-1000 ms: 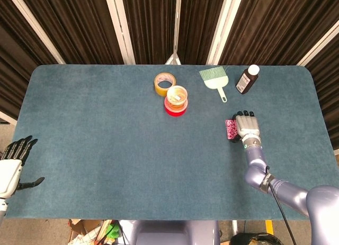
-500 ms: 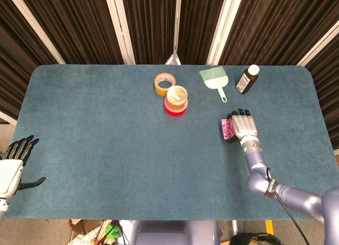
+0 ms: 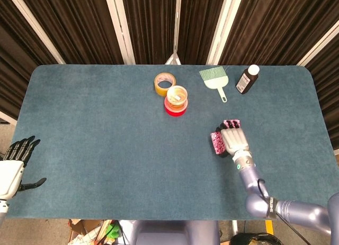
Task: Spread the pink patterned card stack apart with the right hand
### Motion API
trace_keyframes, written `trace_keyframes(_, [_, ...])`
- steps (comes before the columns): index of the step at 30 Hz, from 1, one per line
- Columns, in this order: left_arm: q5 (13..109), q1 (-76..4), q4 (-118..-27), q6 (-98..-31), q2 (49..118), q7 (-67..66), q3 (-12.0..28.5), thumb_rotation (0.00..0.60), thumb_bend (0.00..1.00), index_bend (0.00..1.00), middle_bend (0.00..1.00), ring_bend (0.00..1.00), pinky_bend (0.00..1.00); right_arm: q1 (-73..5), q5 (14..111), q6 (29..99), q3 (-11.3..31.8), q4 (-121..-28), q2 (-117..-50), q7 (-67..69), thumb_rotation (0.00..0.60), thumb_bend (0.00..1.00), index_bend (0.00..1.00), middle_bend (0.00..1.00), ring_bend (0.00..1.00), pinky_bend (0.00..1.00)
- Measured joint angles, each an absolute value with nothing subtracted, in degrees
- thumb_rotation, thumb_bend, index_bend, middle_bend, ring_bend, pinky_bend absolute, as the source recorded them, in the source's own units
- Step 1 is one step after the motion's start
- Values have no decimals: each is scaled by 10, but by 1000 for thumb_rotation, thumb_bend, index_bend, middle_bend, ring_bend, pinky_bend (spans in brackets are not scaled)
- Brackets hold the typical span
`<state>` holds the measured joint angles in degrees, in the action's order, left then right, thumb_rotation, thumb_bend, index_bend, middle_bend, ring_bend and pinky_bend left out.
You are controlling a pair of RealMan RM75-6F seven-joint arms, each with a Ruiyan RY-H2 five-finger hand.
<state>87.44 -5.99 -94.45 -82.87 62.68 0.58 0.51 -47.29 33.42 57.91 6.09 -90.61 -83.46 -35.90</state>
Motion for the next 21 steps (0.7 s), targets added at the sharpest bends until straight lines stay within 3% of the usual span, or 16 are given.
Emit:
trace_keyframes(4, [874,-60,-943,-830,627,7,6,600,0,0,0,0,37,-468,347,601,48,-919,-854,-375,600,329,627,183,0,0])
trace_keyframes(14, [876,-60,-943,-830,626,8,5,600,0,0,0,0,37,-461,367,629,25,-949,-872,-415,600,329,353,37,0,0])
trace_keyframes(21, [877,-60,-943,-830,626,7,4,600,0,0,0,0,37,-459,360,637,19,-955,-879,-440,600,328,243,0,0,0])
